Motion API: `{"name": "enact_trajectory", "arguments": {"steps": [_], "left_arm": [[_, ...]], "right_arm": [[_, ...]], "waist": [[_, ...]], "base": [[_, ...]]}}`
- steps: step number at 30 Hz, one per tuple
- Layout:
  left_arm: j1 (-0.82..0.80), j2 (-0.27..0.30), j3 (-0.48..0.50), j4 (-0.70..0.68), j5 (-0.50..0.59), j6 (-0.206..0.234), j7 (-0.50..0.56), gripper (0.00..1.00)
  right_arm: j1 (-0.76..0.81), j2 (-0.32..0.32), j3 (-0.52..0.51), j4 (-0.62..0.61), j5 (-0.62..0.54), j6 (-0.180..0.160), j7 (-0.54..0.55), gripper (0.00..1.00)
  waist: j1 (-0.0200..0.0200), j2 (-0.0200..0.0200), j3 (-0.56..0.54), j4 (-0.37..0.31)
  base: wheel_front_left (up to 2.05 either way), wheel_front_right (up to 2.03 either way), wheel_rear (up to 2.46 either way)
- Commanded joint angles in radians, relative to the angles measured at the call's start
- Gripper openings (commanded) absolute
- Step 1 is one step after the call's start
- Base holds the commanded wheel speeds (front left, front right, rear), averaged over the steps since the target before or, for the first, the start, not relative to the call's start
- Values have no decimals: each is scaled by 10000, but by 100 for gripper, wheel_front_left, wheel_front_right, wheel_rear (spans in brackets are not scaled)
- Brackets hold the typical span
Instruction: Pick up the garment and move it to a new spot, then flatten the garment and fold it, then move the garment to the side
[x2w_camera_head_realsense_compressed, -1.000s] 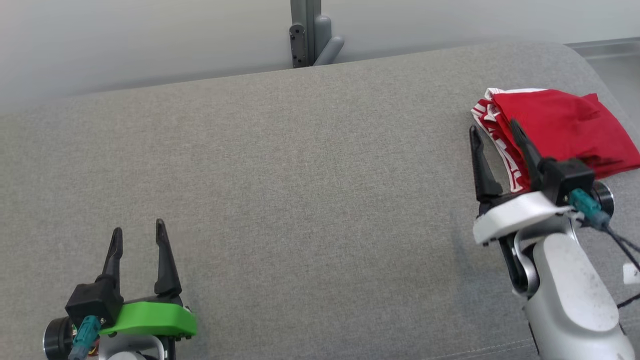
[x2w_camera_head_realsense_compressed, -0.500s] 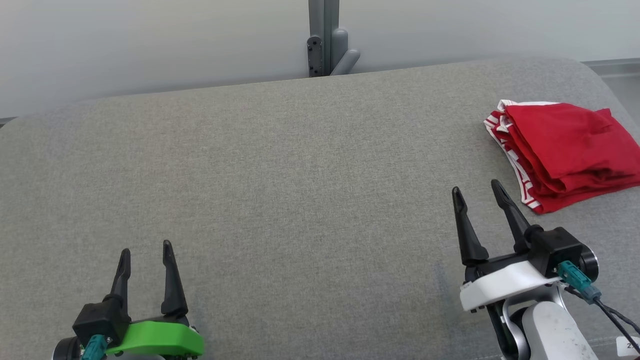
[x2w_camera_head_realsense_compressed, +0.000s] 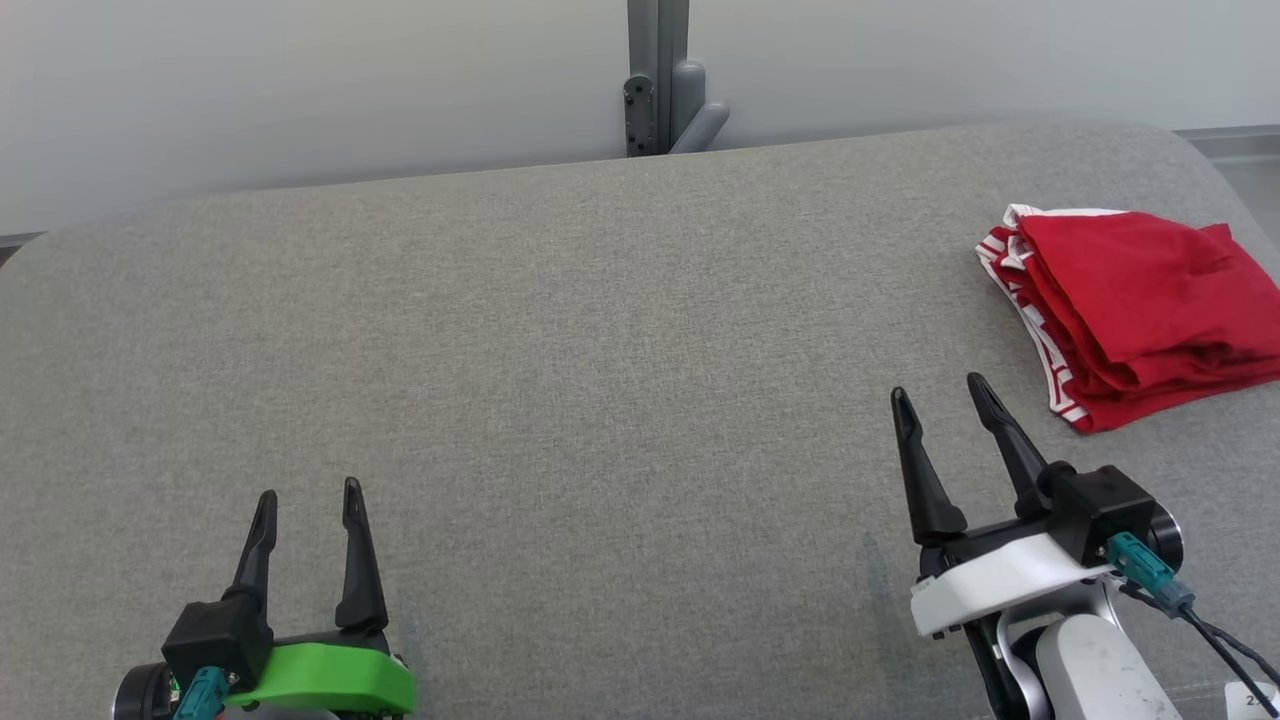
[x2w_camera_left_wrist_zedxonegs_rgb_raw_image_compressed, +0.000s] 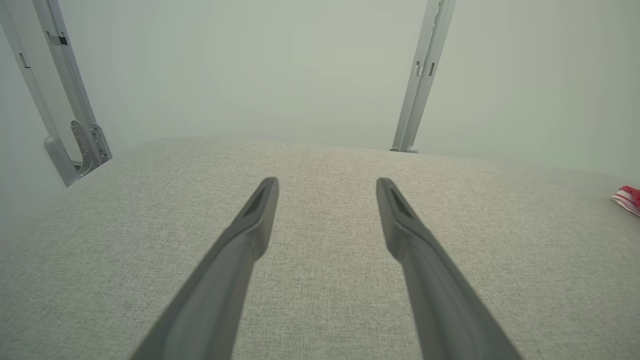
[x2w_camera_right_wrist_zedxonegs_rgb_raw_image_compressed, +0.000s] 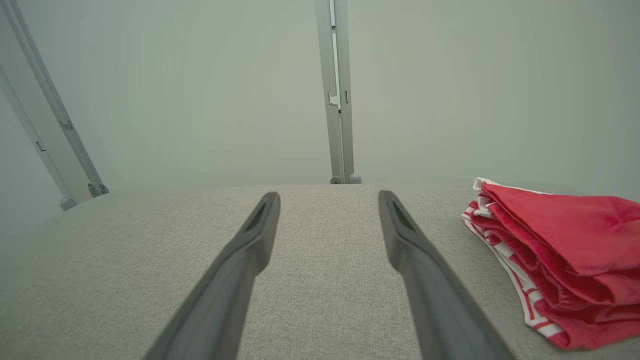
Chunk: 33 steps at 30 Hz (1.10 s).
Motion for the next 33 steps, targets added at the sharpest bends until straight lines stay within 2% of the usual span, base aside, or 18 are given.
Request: {"name": "enact_trajectory", "arguments": {"steps": [1, 12, 13, 18, 33], "left_arm": [[63, 0, 34, -9, 104, -45, -44, 100], [188, -41, 44, 99, 126, -111, -44, 100], [53, -40, 21, 88, 70, -87, 0, 0], [85, -67, -3, 443, -69, -95, 70, 0], [-64, -71, 387, 410, -2800, -382, 836, 0]], "right_arm": [[124, -6, 12, 37, 56, -20, 15, 100], [207, -7, 29, 106, 61, -18, 28, 100], [96, 0, 31, 86, 52, -2, 10, 0], [308, 8, 51, 373, 135, 0, 17, 0], [367, -180, -129, 362, 3228, -2, 534, 0]], "waist": [[1, 69, -19, -4], [1, 69, -129, -22], [1, 0, -132, -22], [1, 0, -137, -21], [1, 8, -188, 11]], "base": [[0, 0, 0], [0, 0, 0], [0, 0, 0], [0, 0, 0], [0, 0, 0]]}}
